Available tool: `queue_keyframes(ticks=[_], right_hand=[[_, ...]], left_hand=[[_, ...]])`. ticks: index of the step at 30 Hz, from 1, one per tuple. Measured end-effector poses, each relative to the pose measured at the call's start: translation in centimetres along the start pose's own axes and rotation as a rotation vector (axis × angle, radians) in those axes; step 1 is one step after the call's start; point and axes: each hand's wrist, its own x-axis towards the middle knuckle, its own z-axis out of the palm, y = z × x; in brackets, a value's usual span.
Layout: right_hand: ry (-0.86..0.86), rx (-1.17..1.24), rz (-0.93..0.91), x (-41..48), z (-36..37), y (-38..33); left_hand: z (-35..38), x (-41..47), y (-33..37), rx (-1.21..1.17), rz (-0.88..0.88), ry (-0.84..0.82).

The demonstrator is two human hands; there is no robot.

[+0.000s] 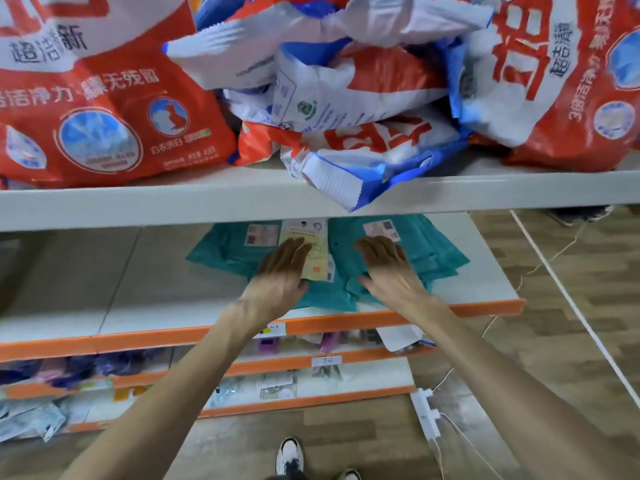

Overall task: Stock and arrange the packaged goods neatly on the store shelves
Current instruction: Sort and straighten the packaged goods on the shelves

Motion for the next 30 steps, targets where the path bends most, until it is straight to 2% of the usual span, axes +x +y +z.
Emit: queue_keyframes(ticks=[3,6,8,12,16,20,22,25,30], right_hand=[[-0.026,-0.008,0.025,0.6,1.4,1.6],[-0.133,-0.017,0.041,1.0,2.5,3.0],[-0.233,-0.046,0.032,1.4,3.2,3.9],[-0.295,-0.067,0.036,2.4,4.1,5.6],[-0.34,-0.024,0.125,3.0,5.3,6.4],[-0.367,0.046,0.176,2.1,6.9,6.6],[-0.322,0.038,0.175,1.7,7.5,6.7],[-0.287,0.022,0.166,1.7,7.3,6.8],[-0.254,-0.031,0.137,1.8,6.8,6.8]], left_hand=[[2.2,1.7,0.1,-0.009,0.002,-0.034],[4.1,2.6,0.6,0.003,-0.022,-0.077],[5.2,3.3,0.9,0.03,-0.096,-0.174],[6.9,4.1,1.5,0.096,-0.244,-0.192],[8.8,4.3,1.9,0.178,-0.283,-0.121],[9.4,4.2,1.8,0.277,-0.208,0.02],[9.1,4.1,1.8,0.292,-0.145,0.069],[7.6,4.0,2.7,-0.01,-0.347,0.184],[3.5,2.2,2.6,-0.908,-0.612,0.487]])
